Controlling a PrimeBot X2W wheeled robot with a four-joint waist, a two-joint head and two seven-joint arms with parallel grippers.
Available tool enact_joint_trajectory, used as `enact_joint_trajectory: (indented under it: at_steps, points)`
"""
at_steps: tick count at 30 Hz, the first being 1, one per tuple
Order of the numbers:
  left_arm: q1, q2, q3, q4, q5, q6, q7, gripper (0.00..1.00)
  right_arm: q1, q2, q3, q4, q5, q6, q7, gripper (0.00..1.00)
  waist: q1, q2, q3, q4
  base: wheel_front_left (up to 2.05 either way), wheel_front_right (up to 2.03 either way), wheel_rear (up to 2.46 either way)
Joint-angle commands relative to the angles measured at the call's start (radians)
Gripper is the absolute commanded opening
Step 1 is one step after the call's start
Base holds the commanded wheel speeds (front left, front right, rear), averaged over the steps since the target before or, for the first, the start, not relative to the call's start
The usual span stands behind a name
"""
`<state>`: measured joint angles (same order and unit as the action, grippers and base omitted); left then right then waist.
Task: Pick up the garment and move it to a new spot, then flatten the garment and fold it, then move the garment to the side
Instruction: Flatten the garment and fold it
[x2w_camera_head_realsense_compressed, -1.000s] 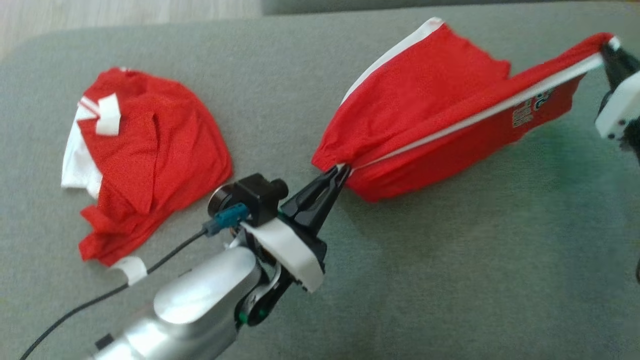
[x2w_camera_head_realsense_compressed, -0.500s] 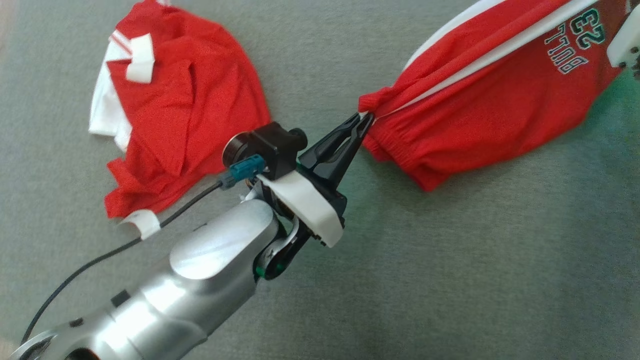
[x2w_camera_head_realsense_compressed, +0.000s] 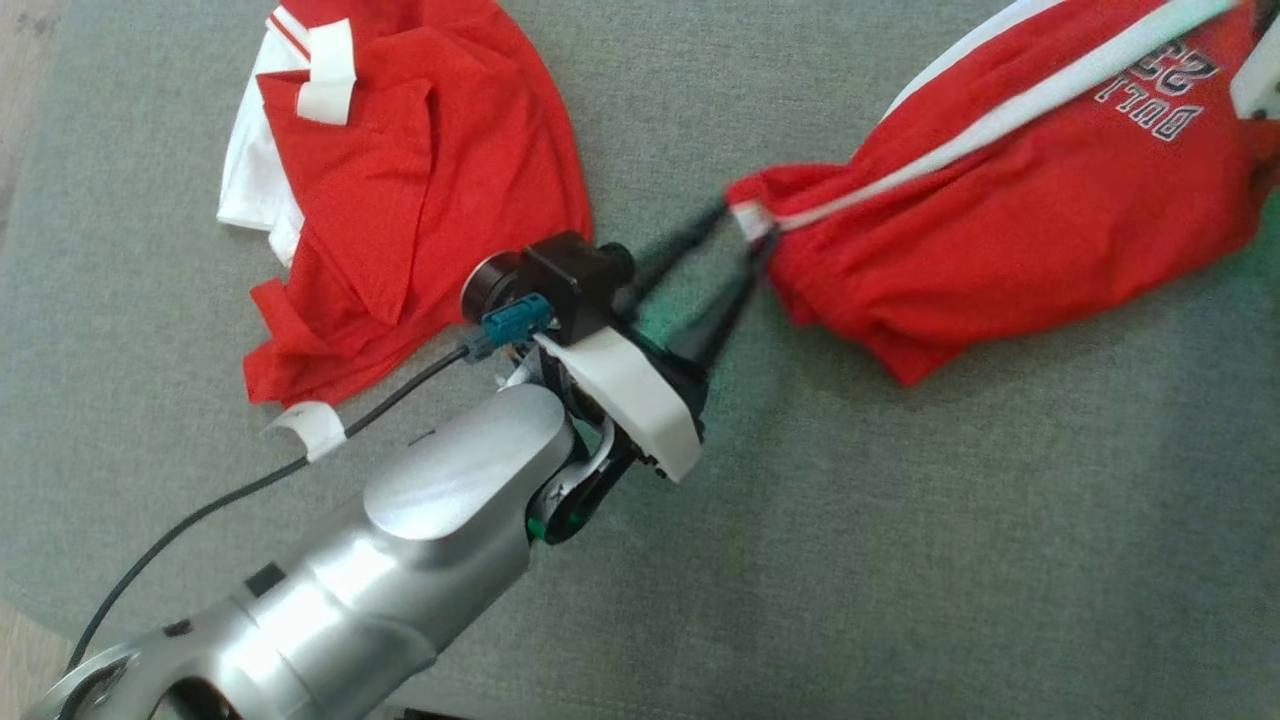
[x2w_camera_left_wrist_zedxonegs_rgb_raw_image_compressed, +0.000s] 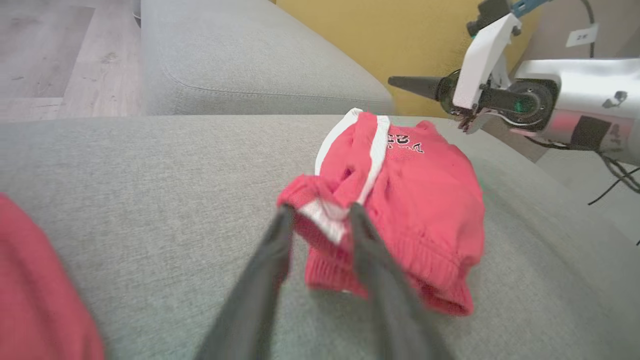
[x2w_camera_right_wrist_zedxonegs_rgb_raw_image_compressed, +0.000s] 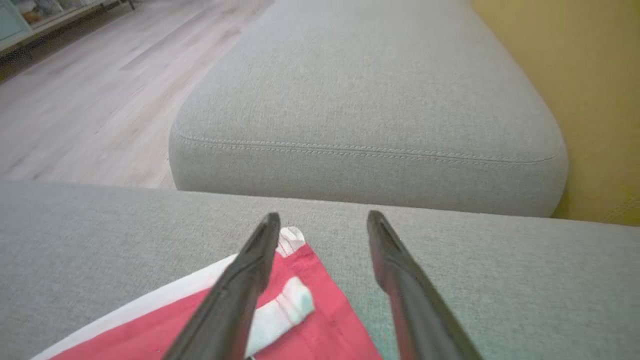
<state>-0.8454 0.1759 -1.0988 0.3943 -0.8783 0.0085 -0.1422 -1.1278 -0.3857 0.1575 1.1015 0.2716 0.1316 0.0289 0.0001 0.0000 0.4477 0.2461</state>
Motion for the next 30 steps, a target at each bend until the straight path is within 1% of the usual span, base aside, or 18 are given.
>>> enact_joint_trajectory:
  at_steps: [1, 5, 9, 11, 15, 18, 21, 24, 27, 30]
  points:
    - [-0.032, 0.017, 0.030, -0.012, 0.006, 0.002, -0.010, 1.00, -0.030, 0.017, 0.002, -0.014, 0.008, -0.001, -0.025, 1.00, -0.0001, 0.0000, -0.010, -0.008, 0.00, 0.00, 0.00]
    - [-0.021, 0.028, 0.047, 0.000, 0.005, 0.020, -0.038, 1.00, -0.023, 0.031, 0.007, 0.003, 0.043, -0.001, -0.073, 1.00, -0.0001, 0.0000, -0.044, -0.029, 0.00, 0.00, 0.00]
    - [0.011, 0.055, 0.082, -0.003, 0.013, 0.059, -0.082, 1.00, 0.016, 0.041, 0.031, -0.019, 0.094, -0.001, -0.136, 1.00, -0.0001, 0.0000, -0.105, -0.065, 0.00, 0.00, 0.00]
    - [0.025, 0.061, 0.093, -0.007, 0.010, 0.067, -0.089, 1.00, 0.031, 0.043, 0.045, -0.030, 0.106, -0.001, -0.150, 1.00, -0.0001, 0.0000, -0.123, -0.075, 0.00, 0.00, 0.00]
    - [0.074, 0.095, 0.145, -0.030, 0.006, 0.102, -0.109, 1.00, 0.098, 0.036, 0.091, -0.090, 0.159, -0.001, -0.204, 1.00, -0.0001, 0.0000, -0.191, -0.115, 0.00, 0.00, 0.00]
    - [0.118, 0.119, 0.202, -0.058, 0.006, 0.133, -0.116, 1.00, 0.157, 0.037, 0.112, -0.139, 0.198, -0.001, -0.233, 1.00, -0.0001, 0.0000, -0.248, -0.146, 0.00, 0.00, 0.00]
    - [0.171, 0.139, 0.259, -0.091, 0.012, 0.159, -0.119, 1.00, 0.226, 0.038, 0.134, -0.194, 0.211, -0.001, -0.251, 1.00, -0.0001, 0.0000, -0.299, -0.177, 0.00, 0.00, 0.00]
    - [0.233, 0.152, 0.306, -0.126, 0.048, 0.181, -0.119, 1.00, 0.300, 0.045, 0.122, -0.252, 0.231, -0.001, -0.265, 1.00, -0.0001, 0.0000, -0.345, -0.200, 0.00, 0.00, 0.00]
    - [0.307, 0.151, 0.339, -0.153, 0.082, 0.193, -0.119, 1.00, 0.390, 0.060, 0.097, -0.319, 0.240, -0.001, -0.274, 1.00, -0.0001, 0.0000, -0.378, -0.217, 0.00, 0.00, 0.00]
    - [0.377, 0.147, 0.361, -0.159, 0.116, 0.203, -0.119, 1.00, 0.494, 0.075, 0.070, -0.397, 0.201, -0.001, -0.281, 1.00, -0.0001, 0.0000, -0.403, -0.228, 0.00, 0.00, 0.00]
